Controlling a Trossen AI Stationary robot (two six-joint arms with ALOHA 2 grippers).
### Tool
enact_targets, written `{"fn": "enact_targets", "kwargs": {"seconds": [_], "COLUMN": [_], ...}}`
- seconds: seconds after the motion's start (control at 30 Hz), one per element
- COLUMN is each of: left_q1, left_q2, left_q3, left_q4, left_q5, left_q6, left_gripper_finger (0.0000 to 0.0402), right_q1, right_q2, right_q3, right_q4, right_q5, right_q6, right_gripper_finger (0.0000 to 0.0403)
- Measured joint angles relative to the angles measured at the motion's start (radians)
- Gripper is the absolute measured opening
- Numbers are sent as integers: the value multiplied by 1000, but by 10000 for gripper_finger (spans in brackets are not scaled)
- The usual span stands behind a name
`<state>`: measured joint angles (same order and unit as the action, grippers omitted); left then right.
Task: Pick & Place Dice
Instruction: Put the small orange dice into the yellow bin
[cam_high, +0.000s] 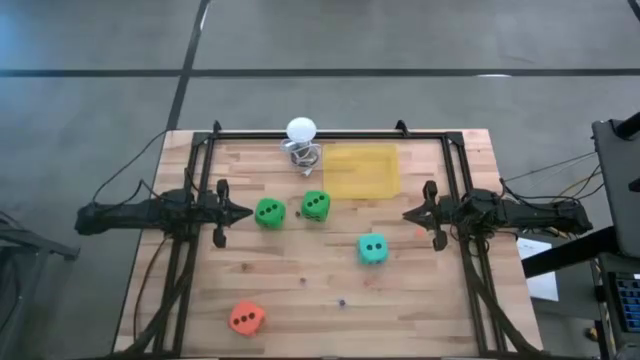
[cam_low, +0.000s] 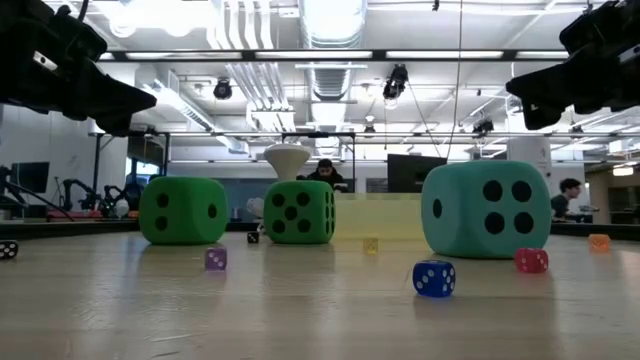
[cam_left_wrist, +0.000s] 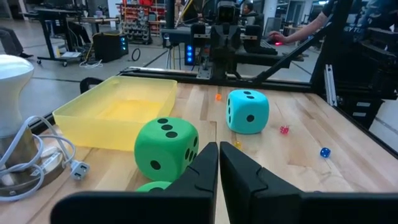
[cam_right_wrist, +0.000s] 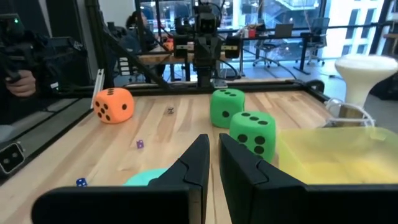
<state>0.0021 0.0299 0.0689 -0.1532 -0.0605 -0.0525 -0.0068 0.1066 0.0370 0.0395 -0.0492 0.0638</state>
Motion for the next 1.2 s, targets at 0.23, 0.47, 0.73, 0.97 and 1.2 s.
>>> {"fn": "enact_targets", "kwargs": {"seconds": [0.23,0.47,0.73,0.97,1.2], "left_q1": [0,0,0,0,0], "left_q2": [0,0,1,3,5], "left_q3": [0,1,-4,-4,-4], "left_q4": [0,0,3,3,10], "left_q5": [0,0,0,-11,-71], "left_q6": [-4,-4,-8,-39,-114], "left_gripper_finger": [23,23,23,23,23], "right_q1": [0,0,0,0,0], "right_q2": [0,0,0,0,0], "right_q3": [14,17,17,17,24], "right_q4": [0,0,0,-7,-13], "right_q5": [0,46,163,181,180], "right_q6": [-21,-18,-19,-15,-14], "right_gripper_finger": [34,34,34,34,34]}}
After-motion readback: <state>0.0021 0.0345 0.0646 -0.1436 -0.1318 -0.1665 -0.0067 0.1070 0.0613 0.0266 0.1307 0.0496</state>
